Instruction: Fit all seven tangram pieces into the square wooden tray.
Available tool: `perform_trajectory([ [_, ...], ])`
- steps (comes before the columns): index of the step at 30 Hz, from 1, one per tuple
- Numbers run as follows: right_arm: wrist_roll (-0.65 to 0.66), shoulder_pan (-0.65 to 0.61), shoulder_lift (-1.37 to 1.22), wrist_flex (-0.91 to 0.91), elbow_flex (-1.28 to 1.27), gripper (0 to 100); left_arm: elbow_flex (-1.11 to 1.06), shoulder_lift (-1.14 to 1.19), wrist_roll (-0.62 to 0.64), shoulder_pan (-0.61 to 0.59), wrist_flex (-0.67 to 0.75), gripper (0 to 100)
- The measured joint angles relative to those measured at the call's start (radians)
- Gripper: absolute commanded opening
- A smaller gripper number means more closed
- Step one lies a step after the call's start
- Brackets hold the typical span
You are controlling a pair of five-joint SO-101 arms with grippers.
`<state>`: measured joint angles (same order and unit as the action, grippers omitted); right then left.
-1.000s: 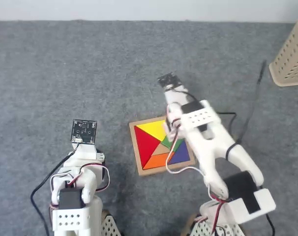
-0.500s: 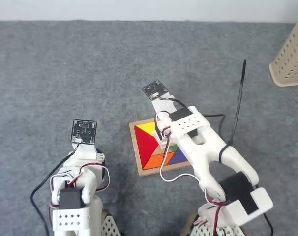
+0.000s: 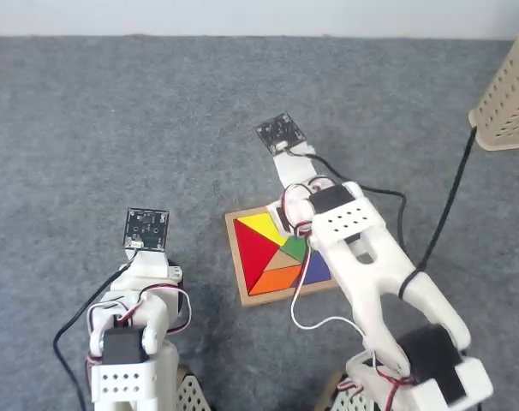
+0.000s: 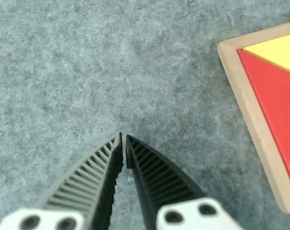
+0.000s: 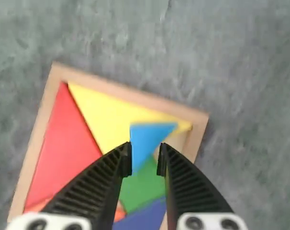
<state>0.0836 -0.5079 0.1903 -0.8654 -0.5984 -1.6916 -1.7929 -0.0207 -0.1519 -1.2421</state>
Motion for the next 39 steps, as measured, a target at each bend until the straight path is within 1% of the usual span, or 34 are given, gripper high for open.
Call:
perform_trajectory([
  [3, 0.0, -0.002, -0.003, 0.12, -0.048, 9.6, 0.0, 0.0, 0.0, 0.0, 0.0, 1],
  [6, -0.002, -0.046, -0.048, 0.199, -0.061, 9.5, 0.0, 0.0, 0.0, 0.0, 0.0, 1],
  [10, 0.0, -0.071, -0.149, 0.222, -0.06, 9.5, 0.0, 0.0, 0.0, 0.0, 0.0, 1],
  [15, 0.0, -0.069, -0.181, 0.23, -0.052, 9.5, 0.0, 0.0, 0.0, -0.002, 0.0, 1],
  [20, 0.0, -0.012, -0.184, 0.206, -0.052, 9.5, 0.0, 0.0, 0.0, 0.0, 0.0, 1],
  [29, 0.0, 0.002, -0.184, 0.19, -0.052, 9.5, 0.0, 0.0, 0.0, 0.0, 0.0, 1],
  [34, 0.0, 0.011, -0.109, 0.097, -0.052, 9.3, 0.0, 0.0, 0.0, 0.0, 0.0, 1],
  [36, 0.0, 0.028, -0.063, 0.041, -0.052, 7.2, 0.0, 0.0, 0.0, 0.0, 0.0, 1],
  [39, 0.0, 0.061, 0.003, -0.029, -0.052, 0.0, 0.0, 0.0, 0.0, 0.0, 0.0, 1],
])
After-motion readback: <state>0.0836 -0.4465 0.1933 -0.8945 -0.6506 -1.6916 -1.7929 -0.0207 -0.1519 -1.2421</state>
